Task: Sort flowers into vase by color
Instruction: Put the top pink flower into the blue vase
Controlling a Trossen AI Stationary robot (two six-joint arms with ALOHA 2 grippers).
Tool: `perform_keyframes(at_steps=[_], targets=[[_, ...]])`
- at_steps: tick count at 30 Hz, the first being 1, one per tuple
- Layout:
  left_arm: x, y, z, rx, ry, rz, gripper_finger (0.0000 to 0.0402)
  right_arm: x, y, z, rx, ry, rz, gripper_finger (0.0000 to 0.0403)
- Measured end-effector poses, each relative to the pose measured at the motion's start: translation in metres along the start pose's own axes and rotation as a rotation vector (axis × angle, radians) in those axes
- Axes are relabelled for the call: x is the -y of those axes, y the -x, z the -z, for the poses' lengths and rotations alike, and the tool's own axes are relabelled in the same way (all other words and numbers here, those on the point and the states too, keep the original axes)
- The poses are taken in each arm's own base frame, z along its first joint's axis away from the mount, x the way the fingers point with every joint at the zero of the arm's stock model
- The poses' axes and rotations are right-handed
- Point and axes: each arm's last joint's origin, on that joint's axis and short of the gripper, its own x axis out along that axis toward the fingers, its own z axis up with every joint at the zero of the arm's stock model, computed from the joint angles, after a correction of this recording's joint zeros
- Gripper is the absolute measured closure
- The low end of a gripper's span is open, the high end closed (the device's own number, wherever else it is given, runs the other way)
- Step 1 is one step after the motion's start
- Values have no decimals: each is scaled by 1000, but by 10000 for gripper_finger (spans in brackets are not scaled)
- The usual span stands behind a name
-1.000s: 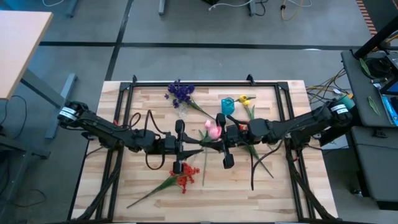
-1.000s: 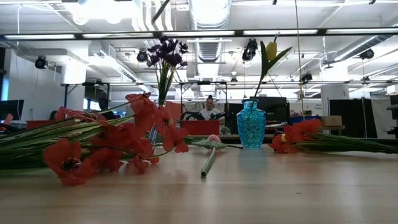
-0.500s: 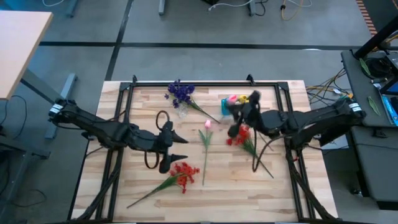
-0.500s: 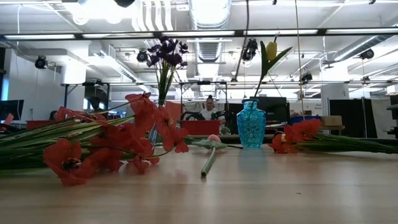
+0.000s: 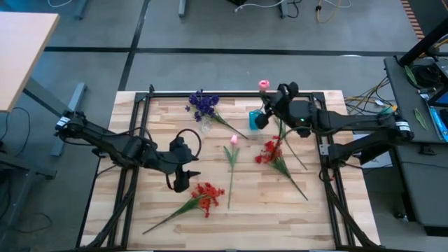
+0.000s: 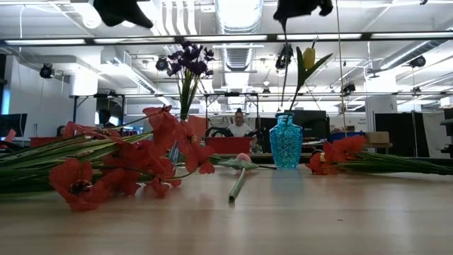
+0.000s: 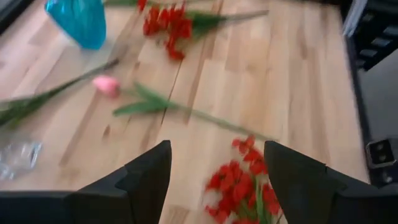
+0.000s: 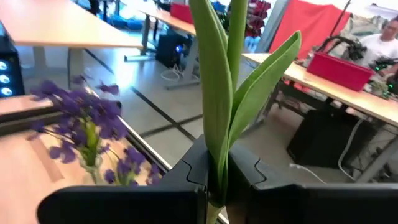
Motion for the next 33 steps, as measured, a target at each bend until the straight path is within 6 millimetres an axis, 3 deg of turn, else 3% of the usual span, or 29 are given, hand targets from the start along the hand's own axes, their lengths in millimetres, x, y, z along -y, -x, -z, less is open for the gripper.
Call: perform_keyframes(at_steps=[8,15,33], targets=[[8,-2,12,-74,11,-9,161,-1,-20,11,-50,43,39,385],[18,-5,26,-128,28,-20,141,-1,-21,12,-58,27,42,373],[56,-59,77,-396,-38,-77,61,6,-18,22,-175,-12,63,177]])
